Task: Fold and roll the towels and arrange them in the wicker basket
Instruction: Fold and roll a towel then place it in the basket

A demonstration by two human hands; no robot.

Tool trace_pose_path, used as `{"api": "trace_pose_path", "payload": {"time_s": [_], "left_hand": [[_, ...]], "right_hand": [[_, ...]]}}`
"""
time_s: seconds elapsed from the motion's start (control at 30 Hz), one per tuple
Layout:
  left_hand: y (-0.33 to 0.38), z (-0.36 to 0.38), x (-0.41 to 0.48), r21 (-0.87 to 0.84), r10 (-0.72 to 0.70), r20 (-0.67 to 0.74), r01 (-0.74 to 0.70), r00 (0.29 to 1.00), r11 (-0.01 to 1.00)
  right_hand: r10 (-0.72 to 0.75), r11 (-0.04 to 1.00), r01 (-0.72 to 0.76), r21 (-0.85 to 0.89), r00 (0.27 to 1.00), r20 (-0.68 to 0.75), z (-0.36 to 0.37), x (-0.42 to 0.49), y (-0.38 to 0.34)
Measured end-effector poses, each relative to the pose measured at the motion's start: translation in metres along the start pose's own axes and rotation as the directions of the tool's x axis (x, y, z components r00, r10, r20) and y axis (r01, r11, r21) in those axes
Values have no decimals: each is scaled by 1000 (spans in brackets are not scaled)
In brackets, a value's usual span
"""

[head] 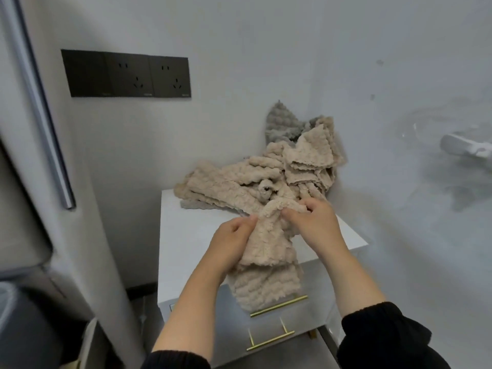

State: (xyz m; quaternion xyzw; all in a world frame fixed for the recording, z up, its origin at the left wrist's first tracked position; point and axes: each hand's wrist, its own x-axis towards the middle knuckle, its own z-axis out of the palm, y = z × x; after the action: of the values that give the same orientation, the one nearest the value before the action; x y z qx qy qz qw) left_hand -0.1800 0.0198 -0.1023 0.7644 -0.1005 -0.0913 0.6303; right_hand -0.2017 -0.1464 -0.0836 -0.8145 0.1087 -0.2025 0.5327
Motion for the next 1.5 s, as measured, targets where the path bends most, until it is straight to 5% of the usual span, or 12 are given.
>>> {"api": "trace_pose_path", "payload": {"time_s": [0.13, 0.3, 0.47, 0.6, 0.83, 0.93, 1.03, 1.1, 1.17, 1.23, 1.37, 1.5], "left_hand": [[-3, 6, 5, -119, -132, 199, 158, 971, 980], [-16, 10, 8, -151, 76, 336, -26, 939, 988], [-11, 33, 4, -407, 150, 186, -62, 971, 911], [-14, 51, 0, -9, 110, -91, -112, 990, 994], [-15, 24, -8, 392, 120, 108, -153, 987, 907], [-28, 10, -18, 343, 50, 141, -96, 989, 934], [-30, 7, -23, 112, -22, 125, 8, 992, 994], [-22, 6, -22, 16, -48, 103, 46, 994, 999], [-16, 4, -22, 104, -10, 103, -1, 995, 995], [-13, -2, -21, 292, -25, 202, -36, 979, 956], [-20, -20, -18, 525, -198, 390, -41, 899, 850], [-21, -23, -9, 309, -12, -21, 18, 1000, 951]], "right_hand": [[67, 977, -85, 197, 993, 95, -13, 7, -2], [-32, 983, 9, 186, 992, 120, -25, 8, 1], [-58, 989, 34, 142, 984, 171, -32, 2, 3], [22, 981, -21, 194, 1000, -4, -40, -3, 11], [-29, 997, 43, 61, 976, -215, -63, -8, 13], [-46, 999, 49, 9, 980, -192, -70, -15, 16], [-16, 994, 11, 109, 999, 46, -76, -23, 12], [1, 997, 0, 71, 1000, -9, -81, -24, 13], [-27, 987, -15, -162, 967, -253, -85, -25, 17], [24, 966, -99, -238, 954, -300, -86, -26, 26], [164, 986, -142, 91, 936, -310, -82, -23, 38], [173, 969, -216, -118, 939, -298, -76, -17, 44]]}}
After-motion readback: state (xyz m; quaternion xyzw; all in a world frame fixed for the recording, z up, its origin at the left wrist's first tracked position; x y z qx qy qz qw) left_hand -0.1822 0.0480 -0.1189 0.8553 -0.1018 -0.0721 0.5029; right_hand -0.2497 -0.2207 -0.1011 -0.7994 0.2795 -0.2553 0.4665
